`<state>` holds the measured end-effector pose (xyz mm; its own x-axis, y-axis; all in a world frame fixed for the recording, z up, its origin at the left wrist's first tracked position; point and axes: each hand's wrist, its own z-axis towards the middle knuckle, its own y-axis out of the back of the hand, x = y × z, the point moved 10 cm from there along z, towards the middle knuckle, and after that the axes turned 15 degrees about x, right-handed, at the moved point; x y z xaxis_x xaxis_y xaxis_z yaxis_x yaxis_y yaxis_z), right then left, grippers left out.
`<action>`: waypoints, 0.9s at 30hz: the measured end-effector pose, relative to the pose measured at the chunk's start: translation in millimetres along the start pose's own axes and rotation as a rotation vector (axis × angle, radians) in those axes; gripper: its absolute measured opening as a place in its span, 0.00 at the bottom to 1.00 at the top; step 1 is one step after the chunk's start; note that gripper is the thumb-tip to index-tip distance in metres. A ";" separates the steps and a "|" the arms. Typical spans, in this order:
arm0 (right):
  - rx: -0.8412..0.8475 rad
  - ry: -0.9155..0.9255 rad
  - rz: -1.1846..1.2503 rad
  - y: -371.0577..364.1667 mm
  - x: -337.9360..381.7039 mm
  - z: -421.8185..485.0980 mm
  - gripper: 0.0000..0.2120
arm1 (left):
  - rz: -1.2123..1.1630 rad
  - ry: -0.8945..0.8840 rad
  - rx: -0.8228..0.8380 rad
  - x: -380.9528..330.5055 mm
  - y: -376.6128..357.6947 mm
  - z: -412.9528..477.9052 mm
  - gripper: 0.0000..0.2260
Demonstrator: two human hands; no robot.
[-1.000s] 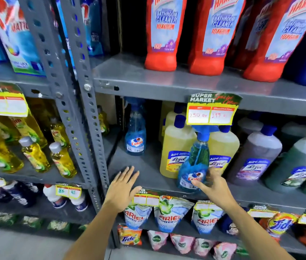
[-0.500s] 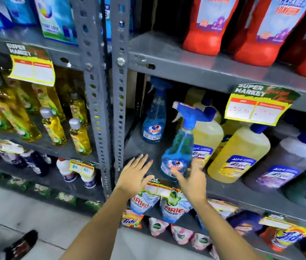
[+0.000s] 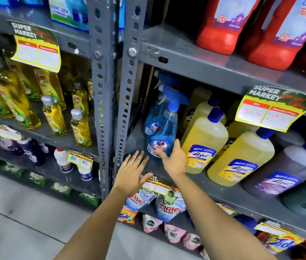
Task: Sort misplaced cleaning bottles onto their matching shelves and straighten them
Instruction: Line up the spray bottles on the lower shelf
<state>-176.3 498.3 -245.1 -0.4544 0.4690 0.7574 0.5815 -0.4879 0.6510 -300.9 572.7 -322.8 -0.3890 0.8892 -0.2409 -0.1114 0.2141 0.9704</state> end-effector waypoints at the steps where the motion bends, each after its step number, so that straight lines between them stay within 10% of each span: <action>1: 0.017 0.006 0.021 -0.6 -0.7 3.5 0.24 | 0.002 0.007 -0.006 -0.2 -0.6 -0.6 0.31; 14: 0.199 -0.020 0.186 5.3 25.4 39.3 0.36 | -0.032 0.027 -0.014 1.9 -2.2 -2.6 0.29; 27: 0.233 0.101 0.182 14.7 47.7 44.0 0.27 | -0.078 0.100 -0.031 0.7 -8.0 -3.7 0.29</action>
<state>-159.8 545.8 -201.7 -0.3865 0.3079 0.8694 0.7932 -0.3700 0.4837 -303.6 570.1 -330.7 -0.4670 0.8254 -0.3173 -0.1727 0.2668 0.9482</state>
